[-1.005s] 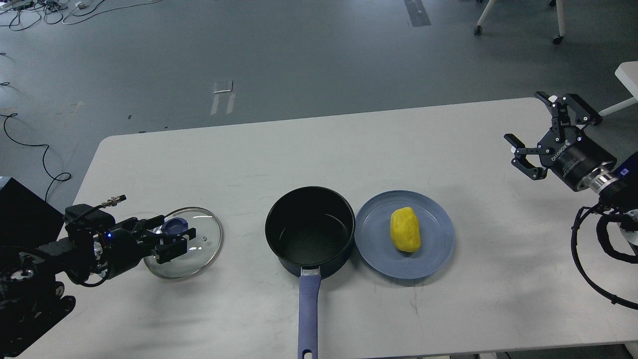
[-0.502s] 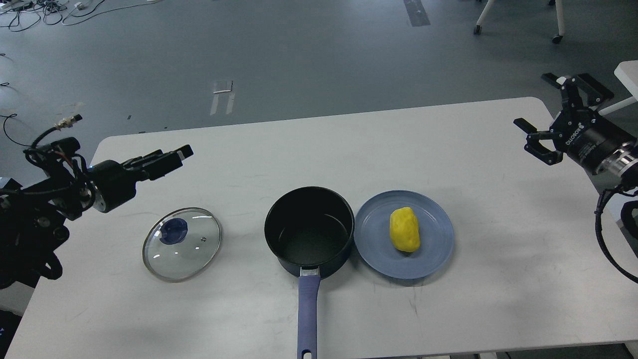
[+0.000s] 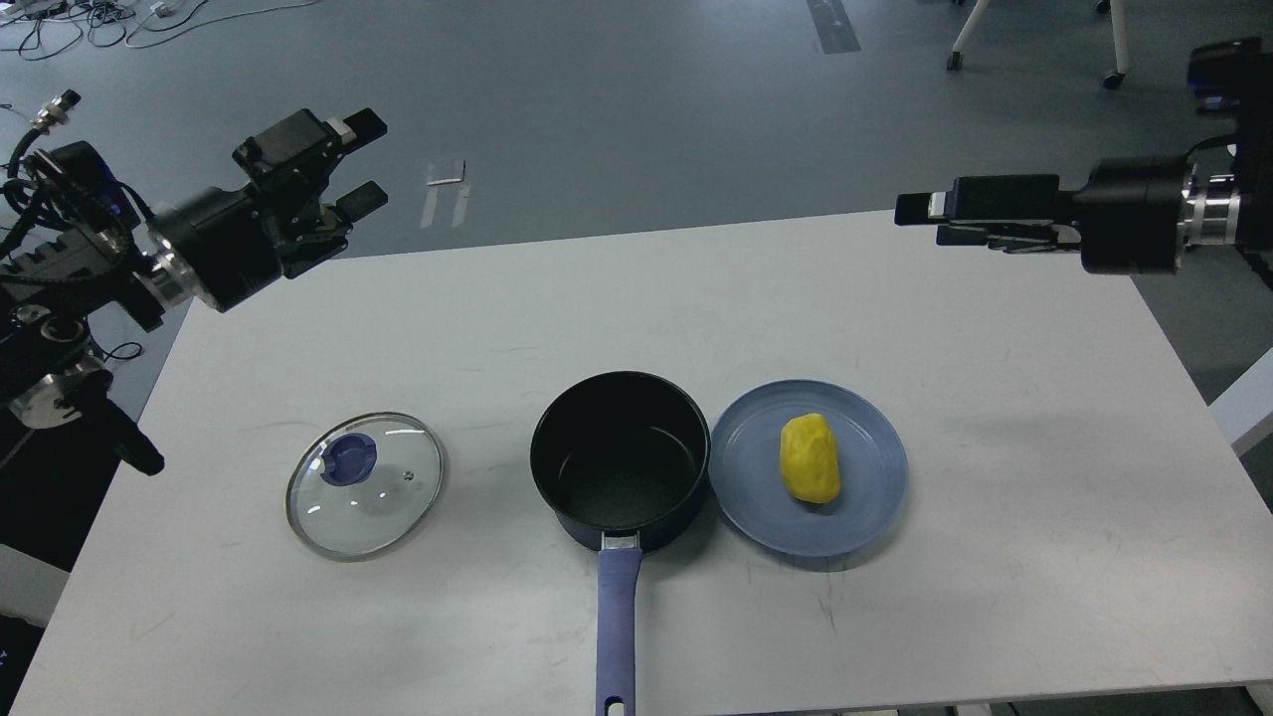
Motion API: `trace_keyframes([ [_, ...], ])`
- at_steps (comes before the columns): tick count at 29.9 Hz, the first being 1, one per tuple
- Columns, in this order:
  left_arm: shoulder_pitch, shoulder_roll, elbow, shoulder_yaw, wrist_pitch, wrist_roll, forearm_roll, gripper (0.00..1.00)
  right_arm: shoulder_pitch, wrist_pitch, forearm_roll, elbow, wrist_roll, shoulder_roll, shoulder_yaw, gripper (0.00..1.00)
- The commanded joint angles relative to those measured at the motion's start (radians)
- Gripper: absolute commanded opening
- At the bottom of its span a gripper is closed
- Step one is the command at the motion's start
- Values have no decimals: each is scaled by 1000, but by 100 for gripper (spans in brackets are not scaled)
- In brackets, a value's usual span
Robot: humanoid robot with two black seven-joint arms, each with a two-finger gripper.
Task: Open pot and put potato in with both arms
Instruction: 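Reach the right gripper down to the yellow potato on the plate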
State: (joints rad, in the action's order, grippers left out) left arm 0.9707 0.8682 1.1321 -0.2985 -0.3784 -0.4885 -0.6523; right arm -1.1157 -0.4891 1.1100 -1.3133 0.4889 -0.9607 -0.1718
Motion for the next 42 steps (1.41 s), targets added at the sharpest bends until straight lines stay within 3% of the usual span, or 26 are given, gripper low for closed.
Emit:
trace_keyframes([
  [1,0,0,9,-1,0,0,0,98,-172,0,120,-15,0,49,213,100],
  [6,-1,-12,11,-1,0,0,0,98,-288,0,136,9,0,153,392,100],
  [15,0,-17,12,-16,-2,0,0,98,-300,0,186,160,0,350,566,100],
  [24,0,-14,12,-24,-2,0,0,98,-296,0,185,247,0,493,632,100],
  [42,-1,-15,12,-25,-2,0,2,98,-242,0,182,367,0,634,672,100],
])
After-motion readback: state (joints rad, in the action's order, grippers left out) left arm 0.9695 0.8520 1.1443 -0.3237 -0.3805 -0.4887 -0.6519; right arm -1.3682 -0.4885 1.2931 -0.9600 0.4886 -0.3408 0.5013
